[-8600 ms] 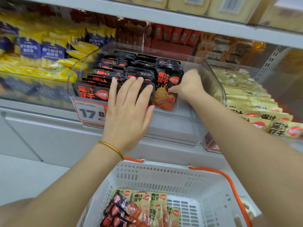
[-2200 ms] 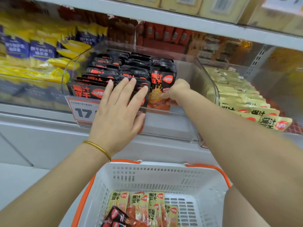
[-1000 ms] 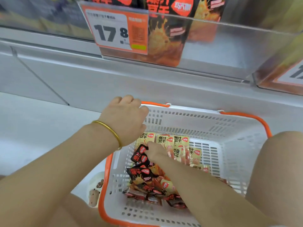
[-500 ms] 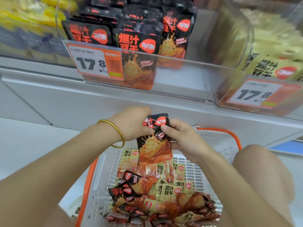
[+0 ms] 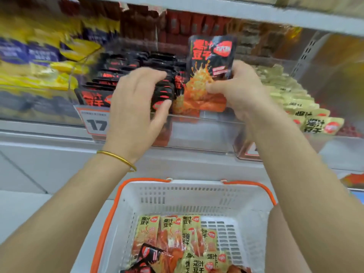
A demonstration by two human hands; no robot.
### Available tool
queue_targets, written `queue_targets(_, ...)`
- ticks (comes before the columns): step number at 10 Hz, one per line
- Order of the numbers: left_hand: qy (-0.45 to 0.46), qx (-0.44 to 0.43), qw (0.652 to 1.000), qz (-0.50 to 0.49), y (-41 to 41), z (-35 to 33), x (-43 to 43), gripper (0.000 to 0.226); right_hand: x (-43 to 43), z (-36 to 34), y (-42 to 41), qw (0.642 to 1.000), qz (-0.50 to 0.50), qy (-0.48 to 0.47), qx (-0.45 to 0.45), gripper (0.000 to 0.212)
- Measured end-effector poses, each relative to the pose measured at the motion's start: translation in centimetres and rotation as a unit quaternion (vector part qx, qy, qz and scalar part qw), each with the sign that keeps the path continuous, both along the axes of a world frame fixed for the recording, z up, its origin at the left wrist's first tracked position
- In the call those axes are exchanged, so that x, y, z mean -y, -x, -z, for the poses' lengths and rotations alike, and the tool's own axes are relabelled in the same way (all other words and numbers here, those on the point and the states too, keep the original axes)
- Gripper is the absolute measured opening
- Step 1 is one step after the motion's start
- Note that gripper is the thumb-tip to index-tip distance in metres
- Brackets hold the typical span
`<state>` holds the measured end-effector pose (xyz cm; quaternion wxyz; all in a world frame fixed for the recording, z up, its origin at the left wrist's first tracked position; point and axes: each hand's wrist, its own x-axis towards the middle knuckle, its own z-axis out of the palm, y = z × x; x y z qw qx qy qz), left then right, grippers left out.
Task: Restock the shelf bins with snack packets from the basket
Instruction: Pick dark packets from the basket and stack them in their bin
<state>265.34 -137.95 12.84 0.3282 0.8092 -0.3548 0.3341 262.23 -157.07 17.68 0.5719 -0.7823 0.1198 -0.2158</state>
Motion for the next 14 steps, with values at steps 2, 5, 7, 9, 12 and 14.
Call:
queue_targets(2,-0.197,0.014,0.977,-0.082,-0.1,2.3,0.1,0.058,1.4,3.5,-6.6,0.939,0.06,0.188,-0.281,0.045)
queue_targets(5,-0.194,0.032,0.976,-0.096,-0.2,2.3,0.4,0.056,0.7,4.1,-8.0,0.942,0.026,0.15,-0.298,0.026)
queue_targets(7,-0.193,0.034,0.976,-0.097,-0.3,2.4,0.4,0.056,0.5,4.0,-7.6,0.949,0.045,0.139,-0.278,0.021)
queue_targets(9,-0.195,0.036,0.975,-0.098,-0.3,2.3,0.4,0.056,0.3,3.9,-7.4,0.952,0.069,0.158,-0.254,0.022)
queue_targets(12,-0.199,0.032,0.975,-0.097,-0.3,2.3,0.4,0.055,0.3,4.2,-7.5,0.943,0.039,0.163,-0.289,0.025)
queue_targets(14,-0.205,0.03,0.974,-0.095,-0.2,2.3,0.3,0.055,0.4,4.3,-7.6,0.942,0.04,0.165,-0.29,0.042)
